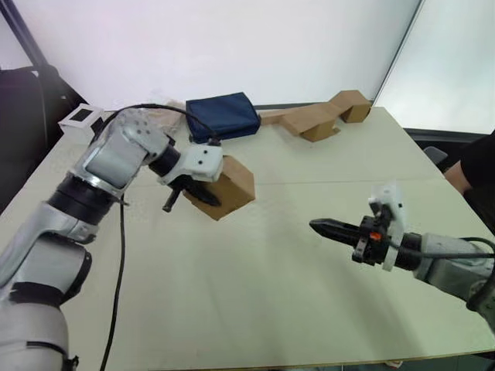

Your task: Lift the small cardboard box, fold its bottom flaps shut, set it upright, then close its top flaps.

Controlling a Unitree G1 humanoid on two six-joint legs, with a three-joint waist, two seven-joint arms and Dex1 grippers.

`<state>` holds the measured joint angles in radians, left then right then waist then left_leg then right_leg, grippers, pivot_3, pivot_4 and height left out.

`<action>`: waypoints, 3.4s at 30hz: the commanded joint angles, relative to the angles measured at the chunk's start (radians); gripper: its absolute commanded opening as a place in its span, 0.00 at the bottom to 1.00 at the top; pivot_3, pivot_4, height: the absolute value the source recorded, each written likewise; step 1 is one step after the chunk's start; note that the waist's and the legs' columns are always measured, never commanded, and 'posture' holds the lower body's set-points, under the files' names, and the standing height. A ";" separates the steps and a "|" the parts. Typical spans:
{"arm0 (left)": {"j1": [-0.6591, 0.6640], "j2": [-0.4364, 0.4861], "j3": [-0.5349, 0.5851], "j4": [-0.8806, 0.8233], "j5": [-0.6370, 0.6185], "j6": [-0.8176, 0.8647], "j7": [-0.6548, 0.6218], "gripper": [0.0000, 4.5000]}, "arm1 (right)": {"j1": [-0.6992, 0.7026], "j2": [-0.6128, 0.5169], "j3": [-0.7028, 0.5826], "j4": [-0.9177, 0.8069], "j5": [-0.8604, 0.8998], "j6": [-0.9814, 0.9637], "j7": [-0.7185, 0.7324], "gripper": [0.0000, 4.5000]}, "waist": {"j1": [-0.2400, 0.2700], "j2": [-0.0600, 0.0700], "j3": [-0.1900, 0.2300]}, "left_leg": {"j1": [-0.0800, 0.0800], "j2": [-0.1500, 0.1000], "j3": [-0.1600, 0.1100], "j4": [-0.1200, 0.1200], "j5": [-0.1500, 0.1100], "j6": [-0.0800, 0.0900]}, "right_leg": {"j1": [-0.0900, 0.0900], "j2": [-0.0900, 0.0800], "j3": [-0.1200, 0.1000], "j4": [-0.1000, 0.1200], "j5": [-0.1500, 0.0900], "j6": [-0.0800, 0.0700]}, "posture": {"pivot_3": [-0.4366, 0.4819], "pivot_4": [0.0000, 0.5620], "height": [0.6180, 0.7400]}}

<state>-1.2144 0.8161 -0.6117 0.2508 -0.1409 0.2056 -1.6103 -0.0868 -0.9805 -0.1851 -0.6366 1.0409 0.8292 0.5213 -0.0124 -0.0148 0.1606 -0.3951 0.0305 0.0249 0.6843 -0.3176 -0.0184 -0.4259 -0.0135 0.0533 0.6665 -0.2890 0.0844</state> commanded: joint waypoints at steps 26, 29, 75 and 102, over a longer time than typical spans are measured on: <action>-0.109 -0.121 -0.260 -0.174 -0.062 0.387 -0.004 0.69 | 0.007 0.226 0.116 -0.106 -0.242 -0.035 -0.087 0.00 | 0.000 -0.001 0.000 | 0.000 0.000 0.000 0.001 -0.001 0.001 | 0.000 0.000 0.000 0.000 0.000 0.000 | 0.48 0.27 1.00; -0.172 -0.101 -0.249 -0.141 -0.219 0.394 -0.004 0.69 | 0.003 0.231 0.125 -0.097 -0.249 -0.037 -0.077 0.00 | -0.001 -0.001 0.000 | 0.000 0.000 -0.001 0.001 -0.001 0.001 | 0.000 0.000 0.000 0.000 0.000 0.000 | 0.48 0.27 1.00; 0.862 -0.272 0.447 -0.425 -0.263 0.531 0.843 0.01 | -0.123 0.387 0.379 0.300 -0.619 -0.202 0.219 0.00 | -0.001 0.001 -0.001 | 0.003 0.001 0.001 0.002 0.000 0.000 | 0.001 -0.004 0.001 0.005 0.000 0.001 | 0.48 0.27 1.00; 0.761 -0.159 0.607 -0.309 -0.427 0.623 0.618 0.01 | -0.217 0.234 0.167 0.195 -0.532 -0.076 0.320 0.00 | 0.000 0.001 -0.001 | 0.003 0.001 0.001 0.002 0.000 0.000 | 0.001 -0.004 0.000 0.005 0.000 0.001 | 0.48 0.27 1.00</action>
<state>-0.4135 0.6408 -0.0450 -0.0632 -0.5183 0.8176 -0.9395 -0.2709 -0.7238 0.0431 -0.3901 0.4510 0.7313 0.8092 -0.0127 -0.0141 0.1594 -0.3919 0.0310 0.0260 0.6860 -0.3175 -0.0187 -0.4245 -0.0177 0.0532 0.6708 -0.2886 0.0850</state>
